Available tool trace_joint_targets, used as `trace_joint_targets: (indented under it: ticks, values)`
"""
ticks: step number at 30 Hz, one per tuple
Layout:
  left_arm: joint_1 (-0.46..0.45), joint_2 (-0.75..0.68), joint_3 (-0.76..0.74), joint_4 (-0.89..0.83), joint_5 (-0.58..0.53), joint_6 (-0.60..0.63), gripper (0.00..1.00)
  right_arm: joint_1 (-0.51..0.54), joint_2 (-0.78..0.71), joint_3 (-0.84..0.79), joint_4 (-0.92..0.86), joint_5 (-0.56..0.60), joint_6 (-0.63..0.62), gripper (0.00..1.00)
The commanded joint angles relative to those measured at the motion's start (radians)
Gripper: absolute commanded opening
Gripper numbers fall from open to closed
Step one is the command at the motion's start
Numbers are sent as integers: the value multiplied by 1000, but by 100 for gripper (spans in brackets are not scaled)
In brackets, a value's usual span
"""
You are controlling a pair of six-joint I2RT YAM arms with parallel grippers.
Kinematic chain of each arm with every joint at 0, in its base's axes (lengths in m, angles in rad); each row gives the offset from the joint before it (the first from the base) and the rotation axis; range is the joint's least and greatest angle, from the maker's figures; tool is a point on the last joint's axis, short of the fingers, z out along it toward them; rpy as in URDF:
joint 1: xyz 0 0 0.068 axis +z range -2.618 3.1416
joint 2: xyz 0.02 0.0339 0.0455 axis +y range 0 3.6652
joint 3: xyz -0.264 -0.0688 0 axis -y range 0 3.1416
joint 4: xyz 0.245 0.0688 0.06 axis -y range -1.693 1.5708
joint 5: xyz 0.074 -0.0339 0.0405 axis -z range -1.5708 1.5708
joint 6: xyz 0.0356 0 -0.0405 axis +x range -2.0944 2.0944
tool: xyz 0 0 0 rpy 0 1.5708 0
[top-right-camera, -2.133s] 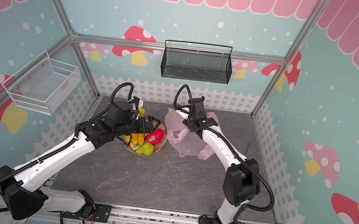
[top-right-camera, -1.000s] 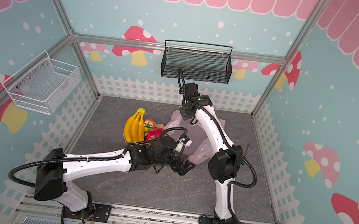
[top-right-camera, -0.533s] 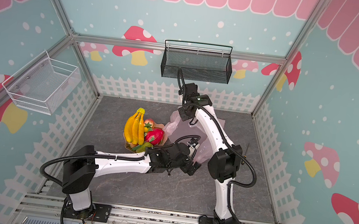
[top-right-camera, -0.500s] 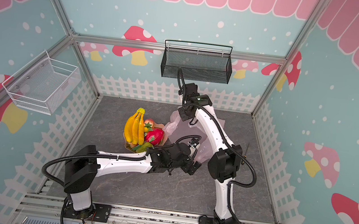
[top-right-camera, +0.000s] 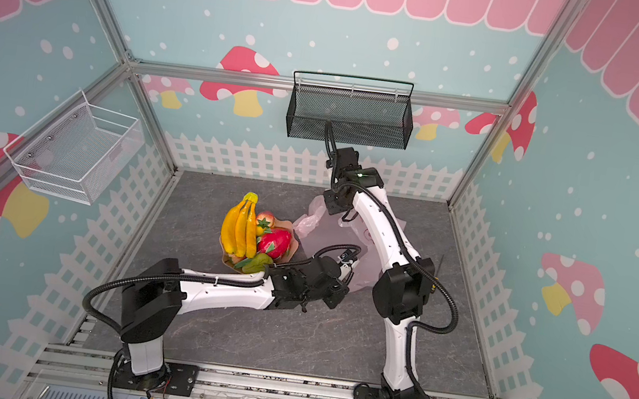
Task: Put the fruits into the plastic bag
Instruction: 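Grasp the near side of the bag opening with the left gripper, spreading it open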
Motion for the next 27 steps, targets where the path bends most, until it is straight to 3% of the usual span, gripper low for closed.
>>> trace_joint_targets:
  ticks: [1,8,15,19,23,27]
  values:
    - [-1,-125,-64,36,34,70,0,-35,-28,29,-52,-1,72,0]
    - [8,-334,-176,39,153,175,0,-94,-65,45,-156,-42,159,0]
    - [27,-518,-224,-95,246,256,0,-108,-125,100,-235,-125,229,0]
    - [57,-570,-276,-168,231,281,0,-101,-157,86,-234,-220,291,0]
    - [105,-622,-330,-166,190,267,0,-70,-169,28,-233,-229,308,0]
    - [128,-653,-366,-151,163,261,15,-60,-183,-26,-187,-227,333,0]
